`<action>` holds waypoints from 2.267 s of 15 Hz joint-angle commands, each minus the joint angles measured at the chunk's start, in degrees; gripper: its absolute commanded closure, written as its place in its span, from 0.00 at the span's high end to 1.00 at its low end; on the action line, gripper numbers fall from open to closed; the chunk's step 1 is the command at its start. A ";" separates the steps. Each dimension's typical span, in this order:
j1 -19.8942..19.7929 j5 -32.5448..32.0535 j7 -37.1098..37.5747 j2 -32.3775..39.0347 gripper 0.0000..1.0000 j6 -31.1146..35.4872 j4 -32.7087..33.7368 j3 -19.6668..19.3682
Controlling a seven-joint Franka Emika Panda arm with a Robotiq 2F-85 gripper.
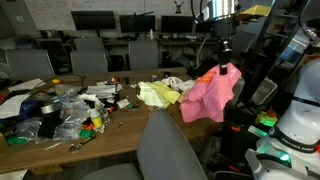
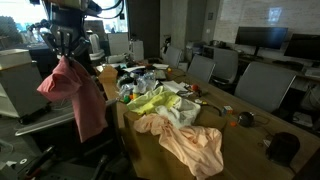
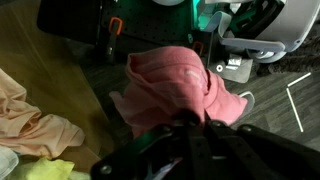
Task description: Pick up all the clothes from the table and put them on the chair.
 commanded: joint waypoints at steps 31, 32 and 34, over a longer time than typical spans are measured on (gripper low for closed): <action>8.12 -2.27 -11.69 30.95 0.03 -2.19 23.09 13.70; 8.09 -1.32 -12.06 30.90 0.03 -1.57 23.00 13.67; 8.02 0.27 -12.46 31.28 0.03 -0.45 22.84 13.68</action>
